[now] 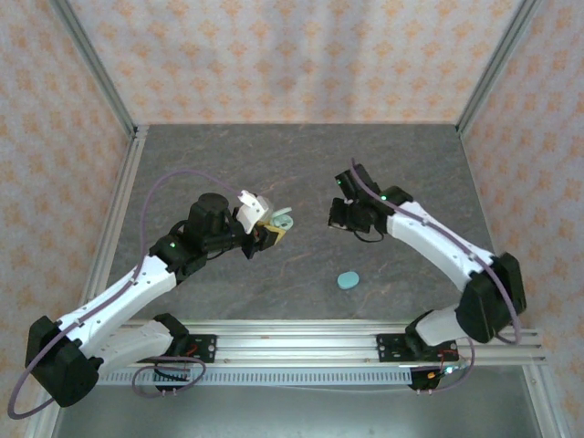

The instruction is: Insert wireless bluetooth earbuds into charging case

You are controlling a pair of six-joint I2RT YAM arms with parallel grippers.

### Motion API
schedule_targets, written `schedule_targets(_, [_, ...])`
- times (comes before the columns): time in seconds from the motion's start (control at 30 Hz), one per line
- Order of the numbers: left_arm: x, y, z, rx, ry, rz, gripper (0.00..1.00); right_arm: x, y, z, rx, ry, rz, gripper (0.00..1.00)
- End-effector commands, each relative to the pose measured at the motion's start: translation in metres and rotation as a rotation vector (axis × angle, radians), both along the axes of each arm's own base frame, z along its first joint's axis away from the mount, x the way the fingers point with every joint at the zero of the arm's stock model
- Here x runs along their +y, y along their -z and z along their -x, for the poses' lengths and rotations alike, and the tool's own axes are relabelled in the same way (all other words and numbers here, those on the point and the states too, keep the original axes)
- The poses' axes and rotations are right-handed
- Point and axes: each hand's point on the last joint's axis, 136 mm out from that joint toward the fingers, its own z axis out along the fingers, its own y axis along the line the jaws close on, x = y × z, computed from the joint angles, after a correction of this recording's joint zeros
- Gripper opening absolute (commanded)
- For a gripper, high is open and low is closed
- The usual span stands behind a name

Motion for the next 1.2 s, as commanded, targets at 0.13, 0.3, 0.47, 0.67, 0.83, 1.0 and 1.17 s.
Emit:
schedule_targets(0.13, [-0.003,-0.028,-0.001,-0.047,0.009,0.049,0.0,-0.002,-0.047,0.013,-0.109,-0.052,-0.06,0.07])
schedule_targets(0.3, [-0.005,-0.031,-0.001,-0.045,0.017,0.057,0.0,0.011,-0.064,0.021,-0.138,-0.116,-0.122,0.07])
schedule_targets(0.47, [-0.011,-0.037,-0.001,-0.037,0.042,0.078,0.0,0.038,-0.094,0.035,-0.217,-0.249,-0.198,0.07])
schedule_targets(0.67, [-0.014,-0.04,-0.001,-0.04,0.058,0.094,0.0,0.071,-0.12,0.052,-0.282,-0.391,-0.286,0.07])
schedule_targets(0.83, [-0.014,-0.042,0.002,-0.052,0.067,0.107,0.0,0.082,-0.144,0.067,-0.35,-0.468,-0.306,0.07])
schedule_targets(1.0, [-0.013,-0.044,0.004,-0.06,0.068,0.112,0.0,0.094,-0.145,0.07,-0.355,-0.517,-0.294,0.07])
schedule_targets(1.17, [-0.012,-0.045,0.006,-0.067,0.072,0.112,0.0,0.102,-0.14,0.069,-0.338,-0.547,-0.283,0.07])
